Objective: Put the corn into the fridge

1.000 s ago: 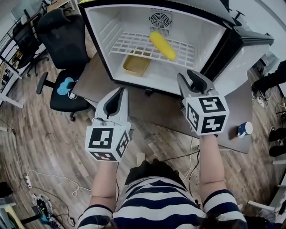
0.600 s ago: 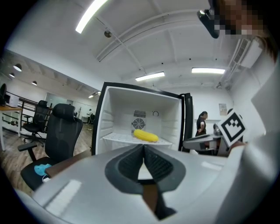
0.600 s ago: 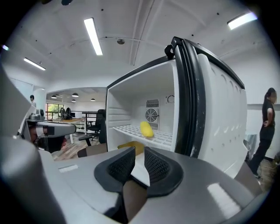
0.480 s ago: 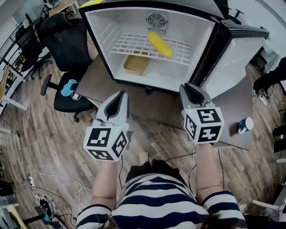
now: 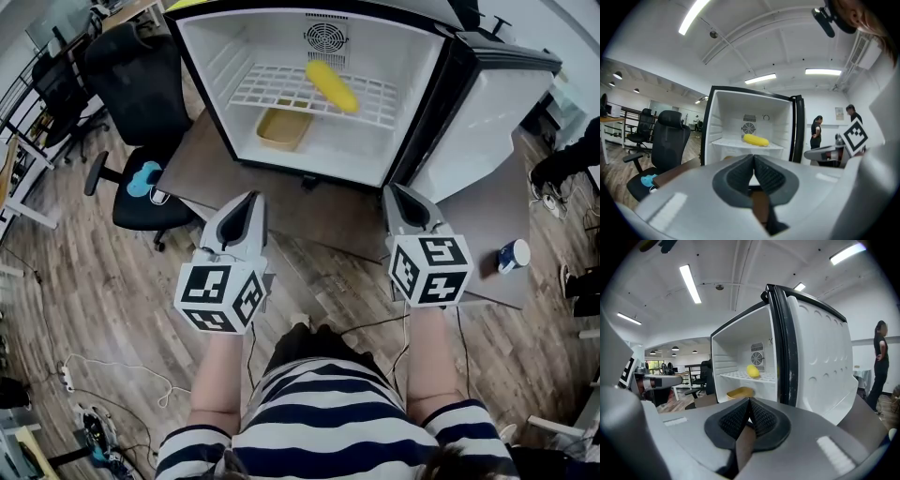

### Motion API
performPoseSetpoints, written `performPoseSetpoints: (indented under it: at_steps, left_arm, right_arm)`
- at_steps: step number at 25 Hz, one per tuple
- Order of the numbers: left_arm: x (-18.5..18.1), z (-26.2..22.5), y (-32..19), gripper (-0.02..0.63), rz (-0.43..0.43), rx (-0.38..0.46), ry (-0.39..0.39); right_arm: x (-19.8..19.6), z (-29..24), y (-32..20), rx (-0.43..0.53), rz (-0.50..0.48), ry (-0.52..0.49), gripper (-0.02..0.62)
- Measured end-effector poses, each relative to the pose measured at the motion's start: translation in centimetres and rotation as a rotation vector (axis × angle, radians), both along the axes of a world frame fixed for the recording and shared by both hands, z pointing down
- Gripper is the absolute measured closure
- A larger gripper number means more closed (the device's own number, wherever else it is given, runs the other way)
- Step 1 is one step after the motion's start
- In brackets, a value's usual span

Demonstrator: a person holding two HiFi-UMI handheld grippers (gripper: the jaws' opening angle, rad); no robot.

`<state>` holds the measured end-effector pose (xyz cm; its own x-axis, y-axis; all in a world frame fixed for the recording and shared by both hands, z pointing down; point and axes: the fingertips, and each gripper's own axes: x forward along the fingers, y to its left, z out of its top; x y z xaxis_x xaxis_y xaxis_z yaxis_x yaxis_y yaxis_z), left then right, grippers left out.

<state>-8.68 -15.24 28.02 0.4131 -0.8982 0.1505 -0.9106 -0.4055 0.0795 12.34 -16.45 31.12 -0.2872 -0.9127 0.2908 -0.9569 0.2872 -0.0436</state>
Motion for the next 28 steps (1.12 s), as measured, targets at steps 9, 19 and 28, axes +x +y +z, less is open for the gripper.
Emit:
performPoseSetpoints:
  at_steps: [9,19,28]
  left_arm:
    - [-0.2,0.9,0.4,0.606,-0.013,-0.015,-0.035]
    - [-0.5,1.5,0.9,0.606,-0.038,-0.030,-0.051]
    - [-0.7,1.4,1.5,0.606,-0.056,-0.030,-0.071]
  right_arm:
    - [0.7,1.2,1.1,-0.012,-0.014,-0.022,0.600]
    - [1.2,2.0,1.5,-0.030,-0.027,-0.048,0.600]
    - [1.0,2.1,1.6,-0.028,-0.053,-0.083,0.600]
